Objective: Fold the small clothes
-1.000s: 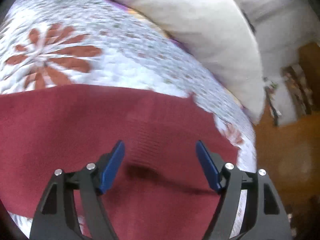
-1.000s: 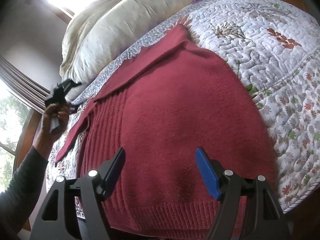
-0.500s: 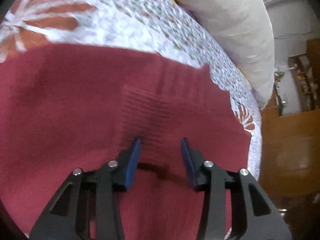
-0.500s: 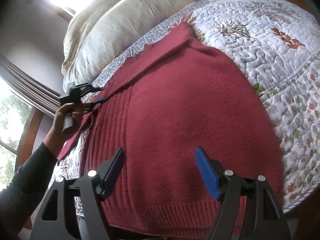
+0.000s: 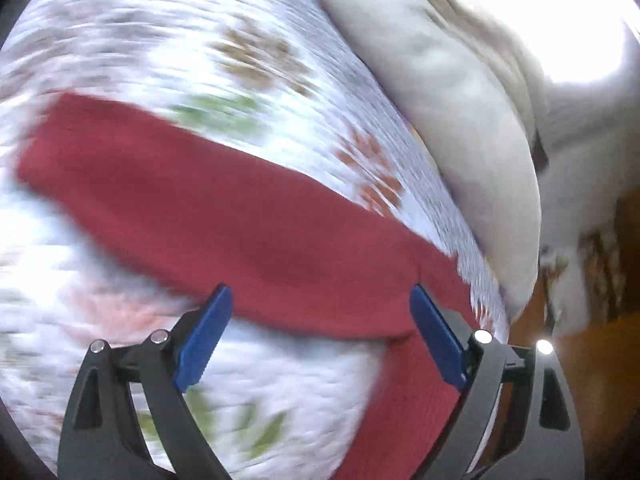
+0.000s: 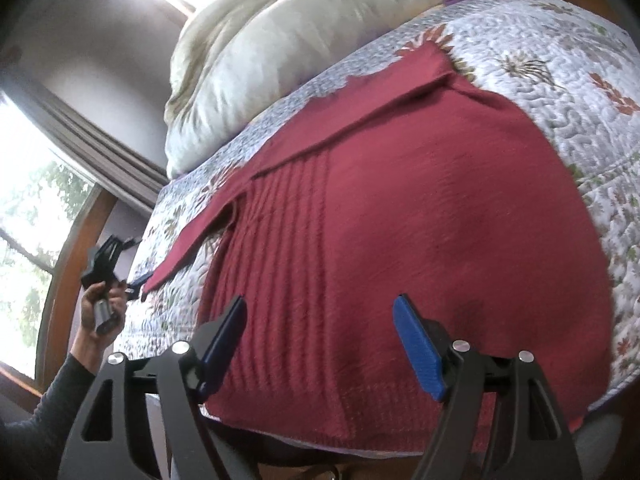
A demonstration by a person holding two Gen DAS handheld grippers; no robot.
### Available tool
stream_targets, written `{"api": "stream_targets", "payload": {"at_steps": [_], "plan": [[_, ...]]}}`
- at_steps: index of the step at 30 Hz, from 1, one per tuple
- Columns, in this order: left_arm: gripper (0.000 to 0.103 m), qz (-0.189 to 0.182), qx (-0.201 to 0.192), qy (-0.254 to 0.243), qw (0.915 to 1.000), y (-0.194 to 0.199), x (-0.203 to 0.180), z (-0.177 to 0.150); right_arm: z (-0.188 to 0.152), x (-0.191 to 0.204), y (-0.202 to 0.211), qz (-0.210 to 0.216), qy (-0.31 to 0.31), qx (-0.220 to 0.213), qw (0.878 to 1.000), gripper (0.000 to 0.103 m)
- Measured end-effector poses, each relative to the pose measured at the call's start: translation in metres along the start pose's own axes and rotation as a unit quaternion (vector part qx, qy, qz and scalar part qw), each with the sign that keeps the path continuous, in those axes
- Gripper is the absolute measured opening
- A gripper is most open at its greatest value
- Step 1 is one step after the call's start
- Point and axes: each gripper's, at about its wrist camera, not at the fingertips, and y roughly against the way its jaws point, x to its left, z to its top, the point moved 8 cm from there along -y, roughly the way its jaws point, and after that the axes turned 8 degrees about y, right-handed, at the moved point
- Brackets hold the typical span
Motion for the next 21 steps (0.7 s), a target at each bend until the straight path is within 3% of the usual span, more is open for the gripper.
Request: {"api": "stream_targets", "payload": {"at_steps": [4,7,13,16,18,19,21], "plan": [[0.088,-0.002,-0.043,0.07,0.9967,0.039,0.06,0.04,-0.005,0.018,-0.002,0.004,0.011,0.005,1.0,0.077],[0.088,-0.023,-0.049,0.114,0.9919,0.042,0.083,0.059,-0.006,0.03,-0.004,0.003,0.02,0.008,1.0,0.078],[0.081,-0.028,-0.051,0.12,0.9911,0.026,0.089,0.073,-0.007,0.044,-0.008,0.0,0.029,0.014,0.999,0.079],[0.068,-0.009,-0.054,0.113,0.9921,0.014,0.087,0.078,-0.007,0.048,-0.012,-0.002,0.03,0.019,0.999,0.079],[0.045,0.008,-0.055,0.113,0.992,0.009,0.089,0.081,-0.006,0.049,-0.015,-0.003,0.03,0.022,0.999,0.079],[0.04,0.015,-0.058,0.112,0.9919,0.01,0.092,0.083,-0.006,0.049,-0.017,-0.003,0.03,0.024,0.999,0.079],[0.016,0.034,-0.069,0.098,0.9922,0.014,0.09,0.088,-0.006,0.05,-0.021,-0.003,0.032,0.026,0.999,0.079]]}}
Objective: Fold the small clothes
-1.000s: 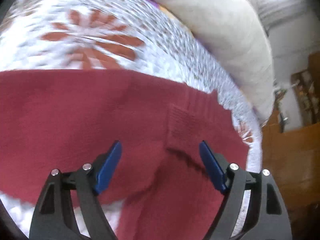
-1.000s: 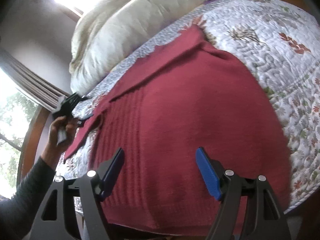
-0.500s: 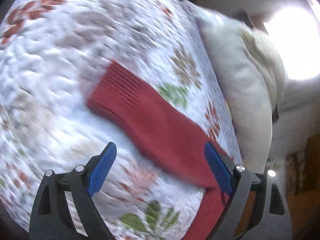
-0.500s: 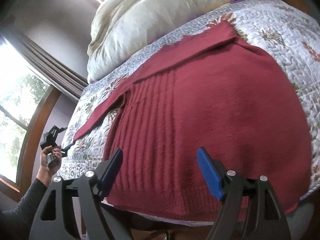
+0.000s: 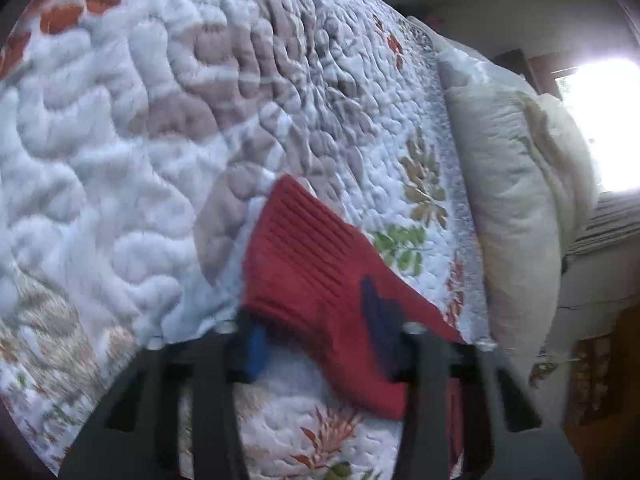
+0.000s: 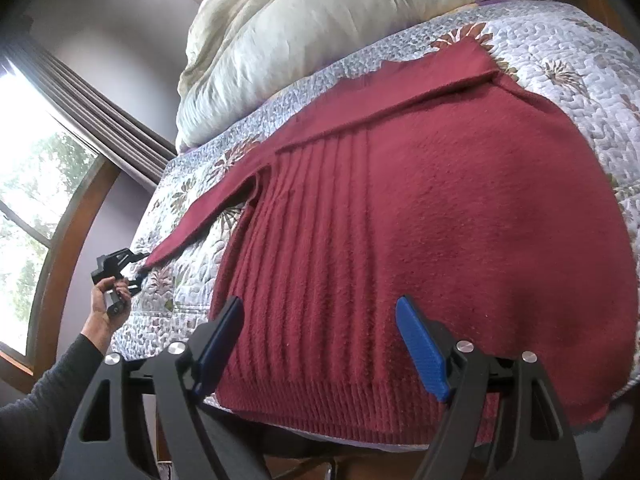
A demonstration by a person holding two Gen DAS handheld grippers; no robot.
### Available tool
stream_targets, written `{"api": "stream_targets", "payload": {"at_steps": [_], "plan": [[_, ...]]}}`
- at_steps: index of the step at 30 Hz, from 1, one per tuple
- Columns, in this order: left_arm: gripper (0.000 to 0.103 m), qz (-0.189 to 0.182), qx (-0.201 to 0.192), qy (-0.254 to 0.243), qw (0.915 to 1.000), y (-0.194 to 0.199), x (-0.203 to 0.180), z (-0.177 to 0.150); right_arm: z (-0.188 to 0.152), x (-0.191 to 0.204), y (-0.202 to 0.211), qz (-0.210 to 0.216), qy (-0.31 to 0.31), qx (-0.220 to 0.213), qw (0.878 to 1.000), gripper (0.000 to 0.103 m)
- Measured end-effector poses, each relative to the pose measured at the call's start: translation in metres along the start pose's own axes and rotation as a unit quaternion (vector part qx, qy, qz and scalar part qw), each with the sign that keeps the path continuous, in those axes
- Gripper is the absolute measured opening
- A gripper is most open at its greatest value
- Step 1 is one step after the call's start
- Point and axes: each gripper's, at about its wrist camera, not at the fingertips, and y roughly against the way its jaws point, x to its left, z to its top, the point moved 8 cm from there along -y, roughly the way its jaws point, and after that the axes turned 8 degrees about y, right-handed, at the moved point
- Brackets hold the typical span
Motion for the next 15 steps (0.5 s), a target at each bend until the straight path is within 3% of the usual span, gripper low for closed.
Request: {"api": "stream_targets", "payload": {"at_steps": [3,7,10,15], "plan": [[0.008,-0.004,-0.014,-0.034,0.9993,0.009,-0.031,0.001,0.004,0.0,-0.004,0.002,0.004,0.002,1.0,0.079],[0.008,-0.028,-0.026,-0.141,0.9892,0.017,-0.126,-0.029,0.017,-0.002,-0.004,0.006,0.009,-0.003,1.0,0.079],[0.008,-0.057,-0.026,-0.226,0.9721,0.017,-0.21,-0.073,0.031,-0.011,0.001,0.007,-0.001,-0.015,1.0,0.079],[0.007,-0.088,-0.008,-0.352,0.9318,-0.002,-0.325,-0.177,0.044,-0.023,0.01,0.006,-0.013,-0.026,1.0,0.079]]}}
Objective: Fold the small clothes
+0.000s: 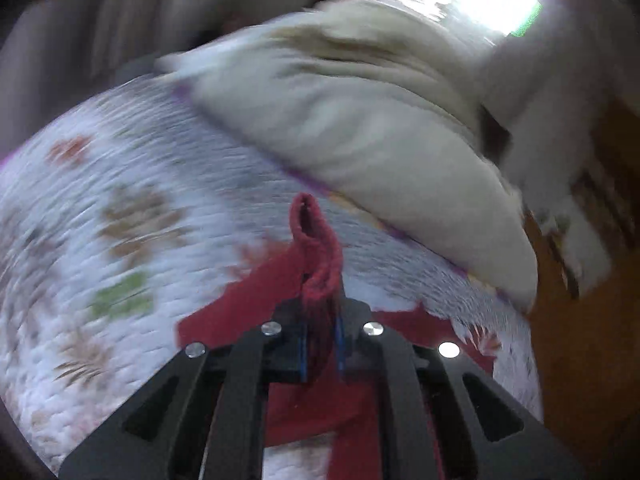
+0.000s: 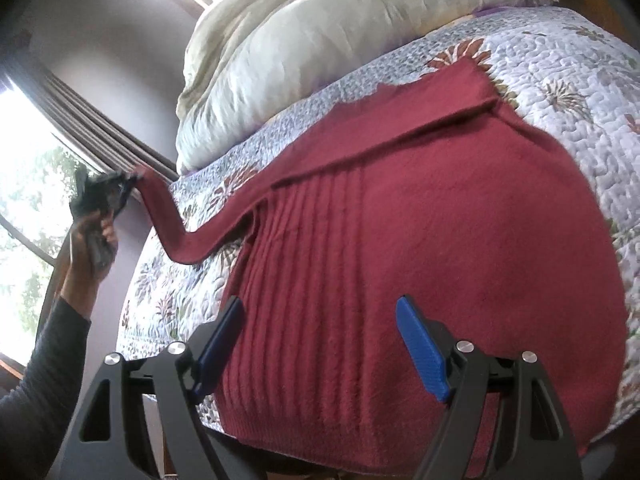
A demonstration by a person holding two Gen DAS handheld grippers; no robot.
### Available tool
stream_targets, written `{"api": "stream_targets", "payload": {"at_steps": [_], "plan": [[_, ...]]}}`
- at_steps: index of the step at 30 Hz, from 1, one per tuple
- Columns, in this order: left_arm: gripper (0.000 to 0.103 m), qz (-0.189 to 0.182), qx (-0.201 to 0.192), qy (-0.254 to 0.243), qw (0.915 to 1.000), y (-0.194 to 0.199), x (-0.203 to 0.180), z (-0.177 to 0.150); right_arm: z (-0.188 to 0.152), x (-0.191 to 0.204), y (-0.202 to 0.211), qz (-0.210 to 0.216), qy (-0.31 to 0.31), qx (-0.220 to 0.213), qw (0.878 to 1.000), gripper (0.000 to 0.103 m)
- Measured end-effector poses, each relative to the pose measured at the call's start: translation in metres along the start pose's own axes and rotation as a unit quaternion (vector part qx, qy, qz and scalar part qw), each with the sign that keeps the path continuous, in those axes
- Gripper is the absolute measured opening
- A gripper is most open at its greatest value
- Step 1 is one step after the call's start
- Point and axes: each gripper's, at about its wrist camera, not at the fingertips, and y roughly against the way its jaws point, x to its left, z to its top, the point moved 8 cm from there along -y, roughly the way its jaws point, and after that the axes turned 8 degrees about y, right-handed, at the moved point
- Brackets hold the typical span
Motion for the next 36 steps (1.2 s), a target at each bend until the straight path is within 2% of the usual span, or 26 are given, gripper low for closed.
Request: {"api": "stream_targets", "payload": {"at_steps": [4,7,13,17,19,20,22,24,25,27,31,32,34,36], "plan": [[0.007,-0.022,0.027,-0.071,0.9969,-0.038,-0.08,-0.034,0.003,-0.015,0.004,-0.005,-0.009,-0.001,1.0,0.079],[0.007,-0.029,0.068,-0.114,0.9907,-0.082,-0.126,-0.079,0.006,-0.031,0.007,-0.005,-0.026,0.0,1.0,0.079],[0.007,-0.016,0.149,-0.158,0.9759,-0.164,-0.154,-0.165,0.022,-0.056,0.005,-0.003,-0.043,0.001,0.999,0.079],[0.009,0.001,0.19,-0.187,0.9639,-0.205,-0.154,-0.205,0.04,-0.071,-0.005,0.006,-0.057,0.014,0.998,0.079],[0.012,0.008,0.206,-0.198,0.9581,-0.217,-0.149,-0.22,0.049,-0.075,-0.013,0.018,-0.063,0.026,0.998,0.084],[0.017,0.001,0.205,-0.197,0.9588,-0.217,-0.147,-0.223,0.056,-0.076,-0.02,0.029,-0.068,0.033,0.997,0.089],[0.037,-0.031,0.19,-0.173,0.9659,-0.201,-0.142,-0.218,0.074,-0.077,-0.029,0.046,-0.072,0.038,0.996,0.094],[0.071,-0.07,0.164,-0.137,0.9744,-0.175,-0.135,-0.209,0.097,-0.077,-0.043,0.06,-0.068,0.044,0.995,0.094],[0.076,-0.084,0.15,-0.119,0.9779,-0.16,-0.126,-0.207,0.113,-0.077,-0.053,0.066,-0.068,0.045,0.994,0.094],[0.08,-0.08,0.157,-0.106,0.9787,-0.144,-0.108,-0.219,0.134,-0.077,-0.071,0.085,-0.074,0.047,0.993,0.093],[0.08,-0.08,0.185,-0.09,0.9754,-0.111,-0.073,-0.262,0.172,-0.077,-0.138,0.133,-0.112,0.082,0.981,0.071],[0.08,-0.082,0.188,-0.086,0.975,-0.107,-0.068,-0.27,0.179,-0.079,-0.162,0.14,-0.124,0.098,0.978,0.069],[0.081,-0.079,0.194,-0.089,0.9737,-0.099,-0.054,-0.291,0.184,-0.083,-0.197,0.138,-0.139,0.126,0.972,0.066],[0.083,-0.074,0.199,-0.104,0.9716,-0.102,-0.045,-0.304,0.185,-0.088,-0.228,0.12,-0.153,0.149,0.97,0.066]]}}
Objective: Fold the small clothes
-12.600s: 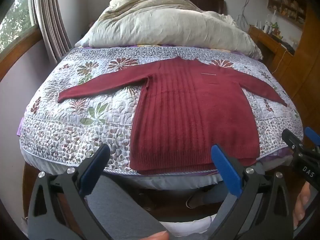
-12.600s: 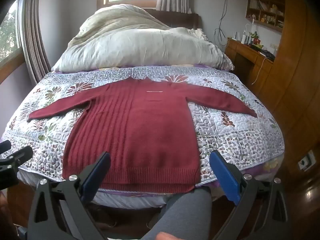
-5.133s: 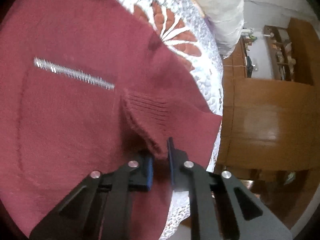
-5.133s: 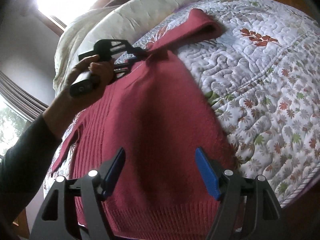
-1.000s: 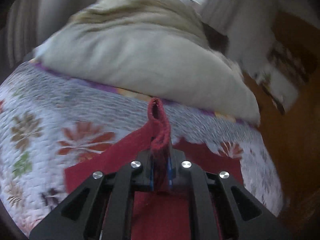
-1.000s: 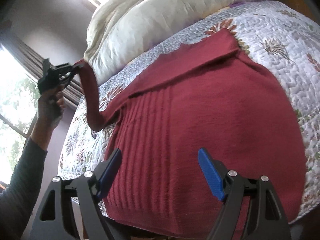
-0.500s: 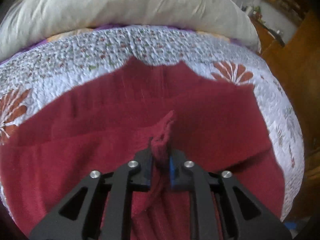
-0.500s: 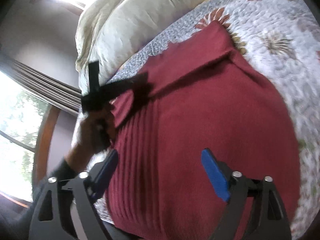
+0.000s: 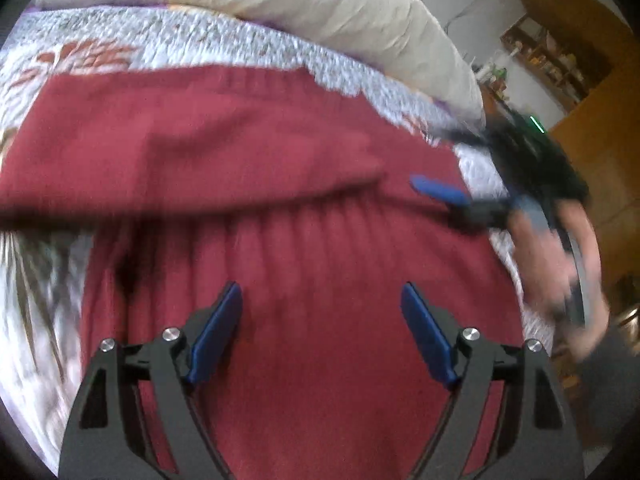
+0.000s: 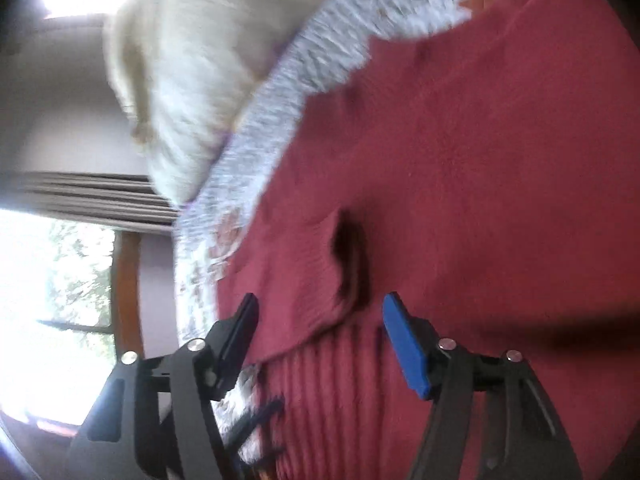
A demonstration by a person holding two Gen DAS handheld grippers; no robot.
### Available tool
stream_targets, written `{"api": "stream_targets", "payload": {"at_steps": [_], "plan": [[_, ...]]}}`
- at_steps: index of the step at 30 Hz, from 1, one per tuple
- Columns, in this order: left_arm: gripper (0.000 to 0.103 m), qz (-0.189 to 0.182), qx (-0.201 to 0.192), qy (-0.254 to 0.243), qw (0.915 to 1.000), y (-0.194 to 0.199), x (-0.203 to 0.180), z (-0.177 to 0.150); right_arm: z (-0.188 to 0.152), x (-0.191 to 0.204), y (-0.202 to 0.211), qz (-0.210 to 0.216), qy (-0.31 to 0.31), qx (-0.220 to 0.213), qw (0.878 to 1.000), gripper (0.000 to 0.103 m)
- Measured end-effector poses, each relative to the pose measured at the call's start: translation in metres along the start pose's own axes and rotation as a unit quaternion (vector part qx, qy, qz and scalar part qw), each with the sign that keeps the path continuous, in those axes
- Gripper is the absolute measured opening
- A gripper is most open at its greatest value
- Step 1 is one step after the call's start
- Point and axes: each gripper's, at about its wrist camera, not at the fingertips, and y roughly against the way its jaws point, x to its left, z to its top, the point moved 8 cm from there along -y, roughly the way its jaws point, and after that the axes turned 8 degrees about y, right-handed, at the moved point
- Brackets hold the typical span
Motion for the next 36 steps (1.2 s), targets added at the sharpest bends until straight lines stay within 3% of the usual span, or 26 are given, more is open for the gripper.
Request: {"api": "stream_targets", "payload": {"at_steps": [9,11,12,14,15,19,24,29,36], "plan": [[0.09,-0.019,0.005,-0.009,0.9998,-0.007,0.004,-0.004,0.012,0.015,-0.044,-0.064,0.042,0.028,0.997,0.063],[0.09,-0.02,0.004,-0.011,0.9997,-0.007,0.003,-0.005,0.01,0.023,-0.05,-0.062,0.053,0.042,0.996,0.038],[0.09,-0.021,0.004,-0.01,0.9997,-0.007,0.003,-0.005,0.01,0.025,-0.049,-0.067,0.06,0.042,0.995,0.033],[0.09,-0.02,0.004,-0.009,0.9997,-0.008,0.003,-0.005,0.015,0.033,-0.043,-0.078,0.076,0.034,0.993,0.01],[0.091,-0.022,0.004,-0.01,0.9997,-0.008,0.003,-0.005,0.018,0.037,-0.039,-0.077,0.079,0.029,0.993,0.008],[0.092,-0.02,0.001,-0.015,0.9997,-0.008,0.002,-0.006,0.036,0.062,-0.007,-0.07,0.098,-0.007,0.993,0.007],[0.092,-0.028,-0.007,0.01,0.9995,0.0,0.003,-0.004,0.061,0.079,0.064,-0.064,0.107,-0.072,0.99,0.007],[0.091,-0.033,-0.062,0.02,0.9973,0.032,0.005,0.008,0.076,0.062,0.115,-0.078,0.094,-0.104,0.987,0.006],[0.091,-0.035,-0.096,0.045,0.9937,0.071,0.022,0.049,0.078,0.009,0.155,-0.098,0.065,-0.125,0.985,0.006]]}}
